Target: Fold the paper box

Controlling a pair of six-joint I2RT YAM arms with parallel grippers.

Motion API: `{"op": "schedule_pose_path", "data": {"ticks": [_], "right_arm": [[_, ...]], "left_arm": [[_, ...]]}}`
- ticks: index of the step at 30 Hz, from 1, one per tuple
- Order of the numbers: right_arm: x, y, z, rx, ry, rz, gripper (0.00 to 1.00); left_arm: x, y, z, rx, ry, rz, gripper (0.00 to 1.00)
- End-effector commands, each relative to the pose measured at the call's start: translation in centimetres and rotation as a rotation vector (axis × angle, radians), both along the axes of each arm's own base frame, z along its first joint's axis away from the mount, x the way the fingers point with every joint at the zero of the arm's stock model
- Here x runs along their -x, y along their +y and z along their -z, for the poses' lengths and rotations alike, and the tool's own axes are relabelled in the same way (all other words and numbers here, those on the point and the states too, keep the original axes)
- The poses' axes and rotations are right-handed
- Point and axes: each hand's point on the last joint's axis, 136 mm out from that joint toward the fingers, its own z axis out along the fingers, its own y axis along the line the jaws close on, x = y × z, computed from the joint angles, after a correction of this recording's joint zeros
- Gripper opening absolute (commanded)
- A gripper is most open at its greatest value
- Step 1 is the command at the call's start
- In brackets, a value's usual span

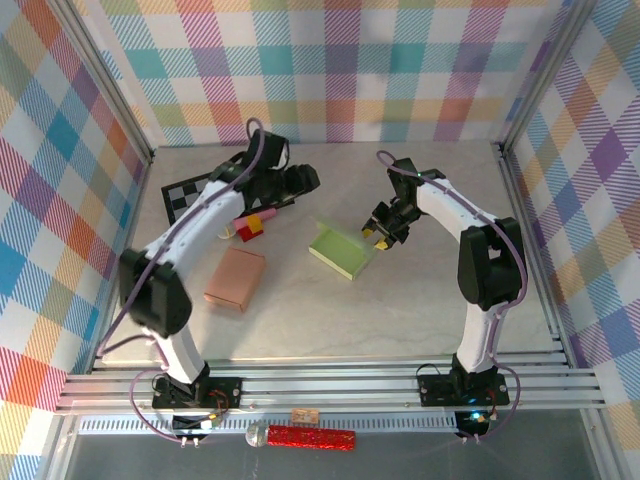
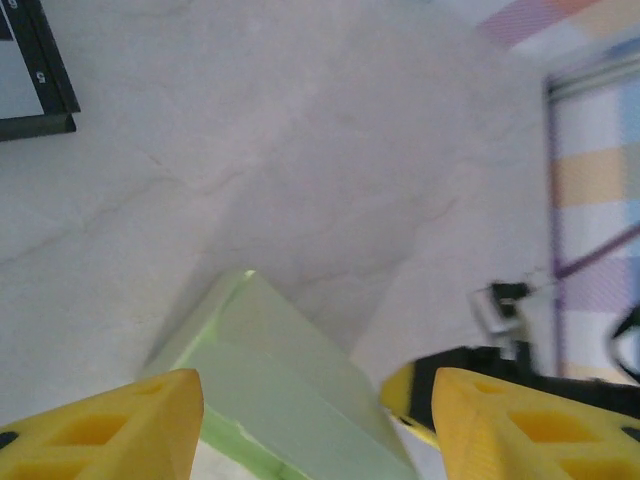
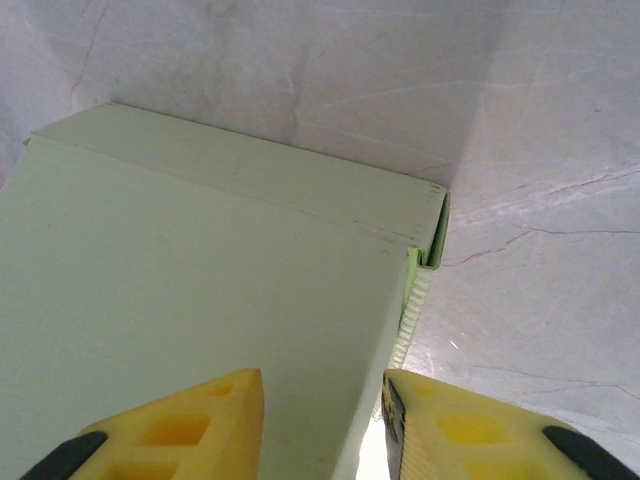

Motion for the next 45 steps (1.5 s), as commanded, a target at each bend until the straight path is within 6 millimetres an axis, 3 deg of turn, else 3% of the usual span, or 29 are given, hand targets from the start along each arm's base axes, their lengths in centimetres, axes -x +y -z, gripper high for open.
{"op": "schedule_pose_path", "data": {"ticks": [1, 7, 11, 15, 24, 30, 37, 45], "right_arm": [[0.0, 0.3, -1.6, -0.007, -0.029, -0.009, 0.38], [0.1, 0.2, -1.7, -0.007, -0.029, -0.011, 0.38], [0.3, 0.1, -1.6, -0.003, -0.027, -0.011, 0.38], [0.6, -0.1, -1.5, 0.002, -0.027, -0.010, 0.38], [1.6, -0.6, -2.1, 0.014, -0.052, -0.030, 0.40], [3.5, -0.4, -2.1, -0.022, -0.078, -0.081, 0.50], [6.4, 1.5, -0.5, -0.082, -0.055, -0.124, 0.61], [6.6, 2.1, 1.5, -0.118, -0.030, -0.097, 0.61]], "left_arm": [[1.2, -1.0, 5.2, -0.081, 0.177, 0.155, 0.61], [-0.3, -3.4, 8.4, -0.072, 0.195, 0.252, 0.57], [0.7, -3.7, 10.0, -0.092, 0.206, 0.294, 0.55], [2.0, -2.8, 11.3, -0.119, 0.219, 0.286, 0.54], [3.9, -1.7, 13.0, -0.126, 0.218, 0.264, 0.54], [5.1, -1.6, 14.2, -0.140, 0.243, 0.274, 0.55], [6.2, -1.6, 15.2, -0.139, 0.263, 0.272, 0.55], [6.8, -1.6, 15.7, -0.136, 0.272, 0.266, 0.55]]}}
